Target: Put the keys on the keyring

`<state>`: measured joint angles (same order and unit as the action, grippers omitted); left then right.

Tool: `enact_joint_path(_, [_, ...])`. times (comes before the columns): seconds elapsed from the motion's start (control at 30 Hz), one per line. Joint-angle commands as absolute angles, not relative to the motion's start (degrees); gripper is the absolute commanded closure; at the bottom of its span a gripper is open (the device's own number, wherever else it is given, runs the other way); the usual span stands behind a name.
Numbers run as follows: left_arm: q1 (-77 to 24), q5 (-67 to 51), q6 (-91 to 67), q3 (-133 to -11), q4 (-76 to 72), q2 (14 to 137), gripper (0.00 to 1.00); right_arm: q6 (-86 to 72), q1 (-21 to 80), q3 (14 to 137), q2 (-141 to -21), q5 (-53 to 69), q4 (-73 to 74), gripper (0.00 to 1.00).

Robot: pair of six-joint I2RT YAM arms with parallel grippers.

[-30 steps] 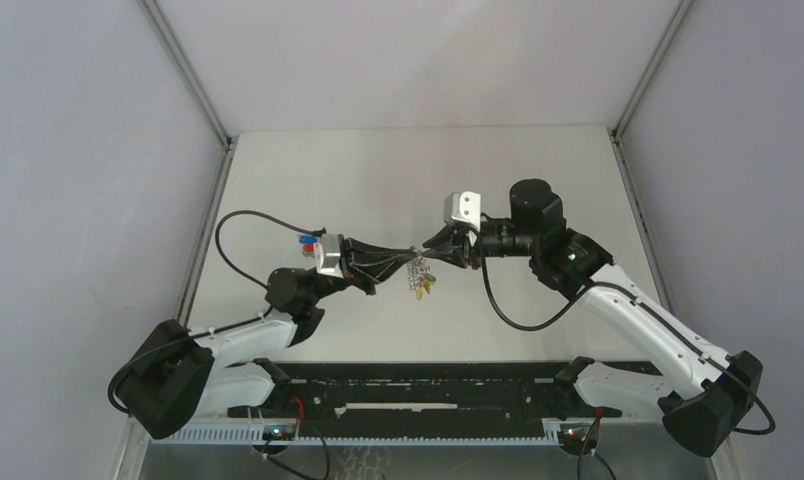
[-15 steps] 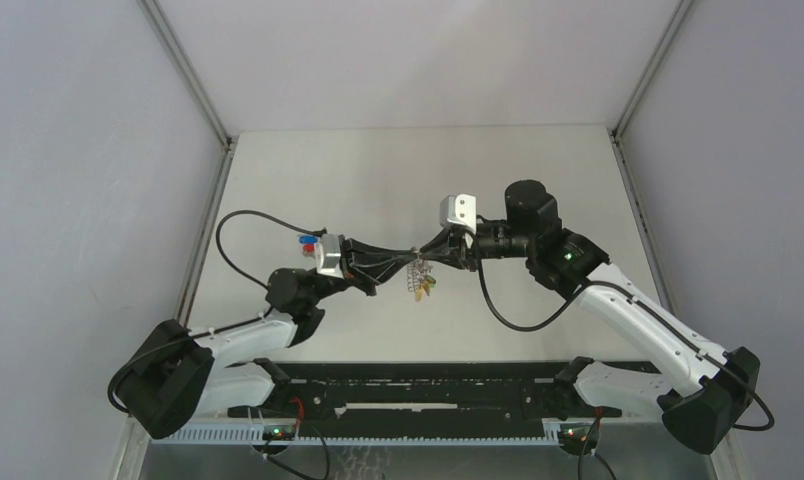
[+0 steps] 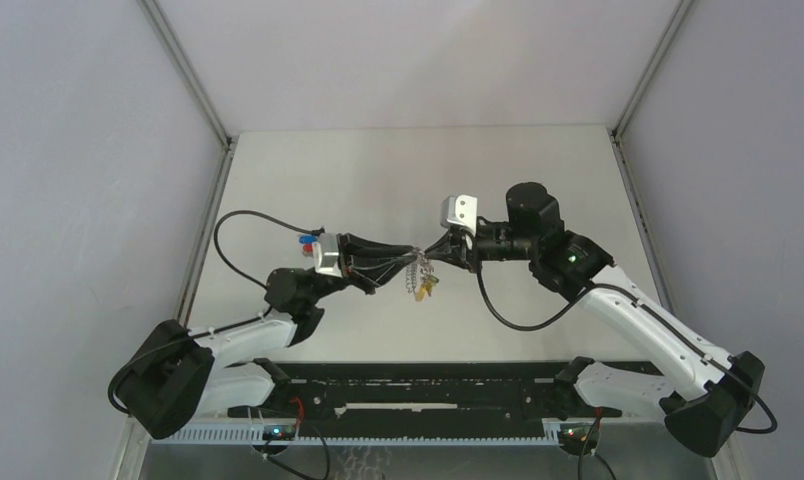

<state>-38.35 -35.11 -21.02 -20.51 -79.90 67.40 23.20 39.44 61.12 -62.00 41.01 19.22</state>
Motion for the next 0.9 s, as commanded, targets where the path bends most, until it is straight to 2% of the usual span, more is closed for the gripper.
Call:
enact_joint_path(0.0, [-36.37,-34.26,-21.41,-20.89,-83.38,67.29,0.69,23.72,40.08,65.75,-60.6,34.82,24.63,1.0])
enact_joint_path(0.1, [-35.04,-35.89,-20.8,-21.44,-80.15,67.05,0.61,24.64,41.66,69.81,-62.7,30.07,32.29,1.0])
enact_joint_path(0.3, [-34.98,-40.81,-14.58,-24.54,-65.56,65.34,0.55,24.13,45.37,84.19,-72.96,19.63,51.29,1.0])
enact_joint_path(0.6, [-35.02,-41.31,-10.89,-23.88,-60.25,64.32,0.54,20.84,48.79,100.77,-87.55,4.58,72.55,1.0])
enact_joint_path(0.77, [-34.98,-37.23,-6.1,-22.07,-55.45,62.96,0.54,19.73,50.34,105.7,-92.08,2.64,78.21,1.0])
enact_joint_path(0.87, [-34.99,-36.07,-5.99,-21.34,-57.34,64.54,0.54,20.29,51.06,107.96,-94.36,3.18,80.46,1.0])
